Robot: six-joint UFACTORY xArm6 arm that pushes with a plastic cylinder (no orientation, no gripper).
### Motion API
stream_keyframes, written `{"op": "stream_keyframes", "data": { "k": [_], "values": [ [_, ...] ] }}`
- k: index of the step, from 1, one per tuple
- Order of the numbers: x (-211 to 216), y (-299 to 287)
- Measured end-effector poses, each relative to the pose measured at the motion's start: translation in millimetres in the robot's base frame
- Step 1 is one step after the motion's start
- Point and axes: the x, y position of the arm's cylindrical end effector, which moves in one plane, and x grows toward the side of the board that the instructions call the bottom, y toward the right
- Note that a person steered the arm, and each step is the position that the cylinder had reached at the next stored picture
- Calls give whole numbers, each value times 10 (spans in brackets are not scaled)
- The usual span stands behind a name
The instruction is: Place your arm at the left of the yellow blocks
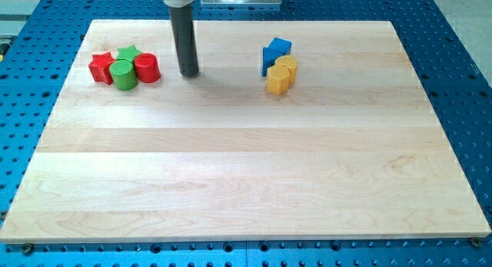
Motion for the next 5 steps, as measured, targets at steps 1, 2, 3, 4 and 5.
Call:
{"op": "stream_keyframes", "data": {
  "k": [1,2,3,4,5],
  "values": [
    [0,-67],
    [0,-68],
    [6,-67],
    [510,553],
    [1029,1287]
  ]
}}
